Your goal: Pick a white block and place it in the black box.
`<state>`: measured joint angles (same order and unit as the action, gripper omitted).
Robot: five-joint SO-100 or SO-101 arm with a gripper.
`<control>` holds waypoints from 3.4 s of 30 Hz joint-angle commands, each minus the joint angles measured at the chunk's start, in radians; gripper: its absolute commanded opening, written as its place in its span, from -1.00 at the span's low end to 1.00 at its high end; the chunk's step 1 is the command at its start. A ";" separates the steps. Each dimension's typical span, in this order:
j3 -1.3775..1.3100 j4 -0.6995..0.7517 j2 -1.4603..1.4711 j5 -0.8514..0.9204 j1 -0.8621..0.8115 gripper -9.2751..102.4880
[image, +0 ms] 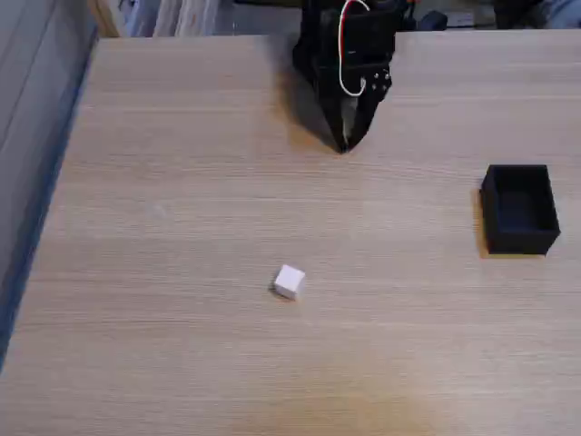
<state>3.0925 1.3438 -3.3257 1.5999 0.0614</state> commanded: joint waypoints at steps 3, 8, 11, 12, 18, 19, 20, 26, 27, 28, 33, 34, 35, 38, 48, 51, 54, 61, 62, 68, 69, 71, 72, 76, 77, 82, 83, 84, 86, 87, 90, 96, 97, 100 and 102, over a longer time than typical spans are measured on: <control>0.015 0.003 -0.006 0.006 0.021 -0.83; 0.015 0.003 -0.006 0.006 0.021 -0.83; 0.015 0.003 -0.006 0.006 0.029 -0.83; 0.015 0.003 -0.006 0.006 0.031 -0.83; 0.015 0.003 -0.006 0.006 0.032 -0.83; 0.015 0.003 -0.006 0.006 0.032 -0.83; 0.015 0.003 -0.006 0.006 0.032 -0.83; 0.015 0.003 -0.008 0.005 0.032 -0.83; 0.015 0.003 -0.008 0.005 0.032 -0.83; 0.015 0.003 -0.008 0.005 0.032 -0.83; 0.015 0.003 -0.008 0.005 0.034 -0.83; 0.015 0.003 -0.008 0.005 0.034 -0.83; 0.015 0.003 -0.008 0.005 0.034 -0.83; 0.015 0.003 -0.008 0.005 0.034 -0.83; 0.015 0.003 -0.008 0.006 0.032 -0.83; 0.015 0.003 -0.008 0.008 0.034 -0.83; 0.014 0.003 -0.008 0.008 0.034 -0.83; -0.043 0.003 0.041 0.032 0.046 -0.83; -0.064 0.002 0.066 0.020 0.057 -0.83; -0.199 -0.071 0.261 -0.040 0.084 -0.83; -0.222 -0.091 0.293 -0.044 0.080 -0.83; -0.268 -0.126 0.364 -0.054 0.067 -0.83; -0.290 -0.149 0.403 -0.061 0.058 -0.81; -0.388 -0.239 0.568 -0.110 0.014 -0.76; -0.413 -0.256 0.606 -0.126 0.002 -0.74; -0.525 -0.305 0.744 -0.218 -0.043 -0.62; -0.543 -0.311 0.769 -0.233 -0.051 -0.59; -0.563 -0.318 0.795 -0.250 -0.057 -0.56; -0.603 -0.322 0.844 -0.276 -0.071 -0.52; -0.621 -0.324 0.867 -0.295 -0.075 -0.50; -0.666 -0.330 0.927 -0.331 -0.086 -0.43; -0.735 -0.388 1.051 -0.373 -0.124 -0.32; -0.746 -0.399 1.077 -0.374 -0.132 -0.31; -0.779 -0.423 1.154 -0.371 -0.160 -0.29; -0.810 -0.439 1.210 -0.367 -0.176 -0.29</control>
<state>2.3439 0.9265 -2.1675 1.2333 -0.0936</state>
